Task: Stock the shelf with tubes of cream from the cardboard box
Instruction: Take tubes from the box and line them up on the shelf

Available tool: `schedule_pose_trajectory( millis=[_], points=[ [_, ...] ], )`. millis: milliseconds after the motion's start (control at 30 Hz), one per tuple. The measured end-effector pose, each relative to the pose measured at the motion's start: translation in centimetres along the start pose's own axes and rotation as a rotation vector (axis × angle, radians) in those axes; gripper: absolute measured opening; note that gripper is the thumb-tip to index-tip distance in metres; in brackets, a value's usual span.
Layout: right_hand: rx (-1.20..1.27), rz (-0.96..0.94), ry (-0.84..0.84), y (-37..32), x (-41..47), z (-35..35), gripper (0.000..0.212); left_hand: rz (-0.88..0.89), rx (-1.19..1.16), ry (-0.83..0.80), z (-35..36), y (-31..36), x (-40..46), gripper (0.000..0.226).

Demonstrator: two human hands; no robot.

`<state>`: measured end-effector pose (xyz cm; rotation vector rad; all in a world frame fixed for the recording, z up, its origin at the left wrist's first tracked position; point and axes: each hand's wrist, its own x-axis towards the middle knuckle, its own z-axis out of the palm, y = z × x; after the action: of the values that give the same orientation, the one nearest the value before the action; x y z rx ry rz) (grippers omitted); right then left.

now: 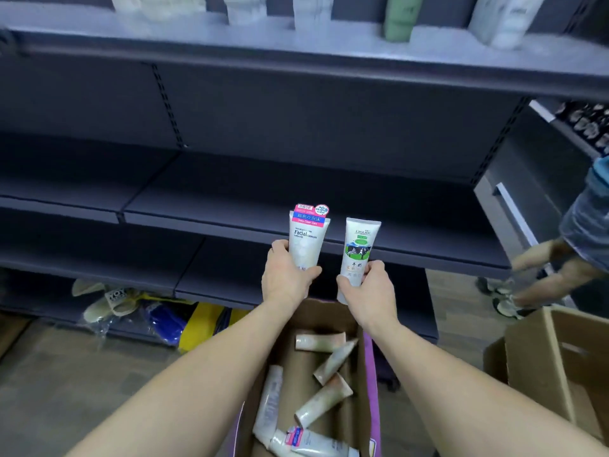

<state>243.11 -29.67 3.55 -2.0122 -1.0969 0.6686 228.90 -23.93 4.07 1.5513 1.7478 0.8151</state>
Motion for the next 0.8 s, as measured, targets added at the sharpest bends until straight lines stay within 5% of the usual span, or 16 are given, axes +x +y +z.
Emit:
schedule_pose_trajectory(
  millis=[467, 800],
  points=[
    [0.145, -0.328, 0.228, -17.7, 1.8, -10.2, 0.034, 0.345, -0.161, 0.290, -11.8, 16.6, 1.9, 0.067],
    [0.185, -0.485, 0.337, -25.4, 2.5, -13.2, 0.035, 0.391, -0.198, 0.410, -17.9, 23.1, 2.3, 0.062]
  ],
)
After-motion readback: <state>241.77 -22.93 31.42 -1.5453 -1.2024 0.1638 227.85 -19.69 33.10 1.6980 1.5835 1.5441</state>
